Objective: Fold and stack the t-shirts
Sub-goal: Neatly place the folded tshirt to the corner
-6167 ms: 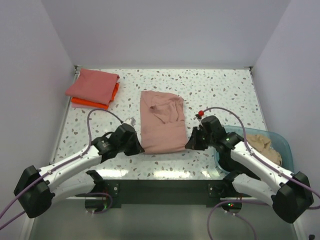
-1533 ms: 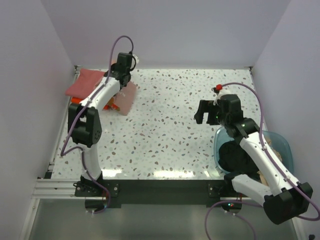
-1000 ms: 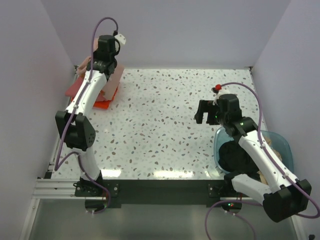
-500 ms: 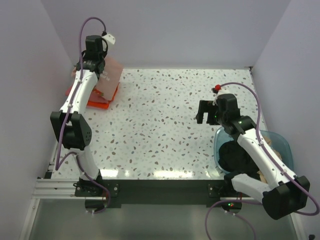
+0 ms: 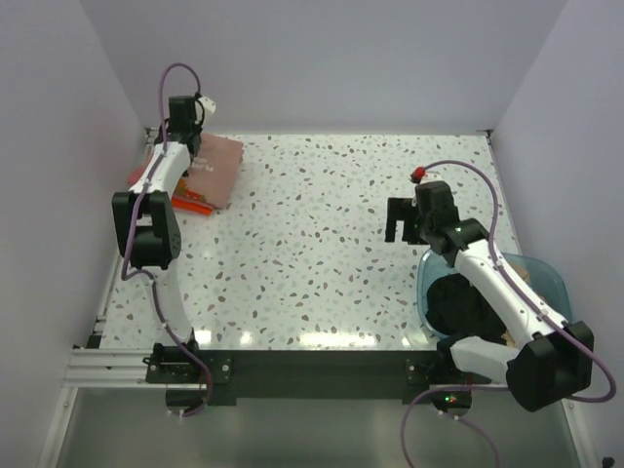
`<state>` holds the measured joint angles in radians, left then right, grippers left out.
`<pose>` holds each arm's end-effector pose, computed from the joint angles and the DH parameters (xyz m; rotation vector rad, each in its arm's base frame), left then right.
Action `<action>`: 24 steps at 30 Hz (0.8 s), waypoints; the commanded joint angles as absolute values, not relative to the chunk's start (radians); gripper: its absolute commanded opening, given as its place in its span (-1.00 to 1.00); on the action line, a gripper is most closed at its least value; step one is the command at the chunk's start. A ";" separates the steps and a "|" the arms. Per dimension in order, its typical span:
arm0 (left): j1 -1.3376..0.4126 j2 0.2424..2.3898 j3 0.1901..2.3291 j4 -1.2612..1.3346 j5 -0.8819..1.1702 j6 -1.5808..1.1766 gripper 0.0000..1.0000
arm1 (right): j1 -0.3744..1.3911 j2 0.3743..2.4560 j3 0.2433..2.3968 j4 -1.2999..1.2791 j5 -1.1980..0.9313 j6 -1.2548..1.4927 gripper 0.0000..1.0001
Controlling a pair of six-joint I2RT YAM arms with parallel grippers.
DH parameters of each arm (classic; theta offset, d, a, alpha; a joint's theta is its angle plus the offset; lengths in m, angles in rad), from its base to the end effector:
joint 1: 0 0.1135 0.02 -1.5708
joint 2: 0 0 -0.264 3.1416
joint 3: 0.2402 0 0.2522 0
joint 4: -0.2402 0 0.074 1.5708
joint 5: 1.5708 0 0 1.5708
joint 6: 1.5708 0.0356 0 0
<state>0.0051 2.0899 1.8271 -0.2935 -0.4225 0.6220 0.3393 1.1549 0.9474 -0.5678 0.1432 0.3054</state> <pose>0.4934 0.0171 0.2808 0.4118 2.1429 0.8134 0.2312 0.0762 0.2868 0.0309 2.3409 0.1523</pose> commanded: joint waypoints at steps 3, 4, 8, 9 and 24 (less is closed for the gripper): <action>0.115 2.155 1.910 -0.215 -0.410 0.597 -1.00 | 0.337 1.195 1.011 -0.606 0.204 0.301 0.97; 0.124 2.164 1.910 -0.209 -0.408 0.598 -1.00 | 0.336 1.200 1.015 -0.612 0.207 0.299 0.97; 0.158 2.207 1.917 -0.206 -0.397 0.574 -1.00 | 0.336 1.244 1.045 -0.632 0.218 0.299 0.97; 0.164 2.213 1.922 -0.189 -0.406 0.566 -1.00 | 0.336 1.252 1.051 -0.641 0.218 0.301 0.97; 0.192 2.066 2.110 -0.365 -0.330 0.216 1.00 | 0.337 1.183 1.106 -0.655 0.201 0.302 0.97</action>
<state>0.1959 2.2116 1.9621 -0.3088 -0.3820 0.3965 0.3393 1.2469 1.0527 -0.6445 0.1925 0.3054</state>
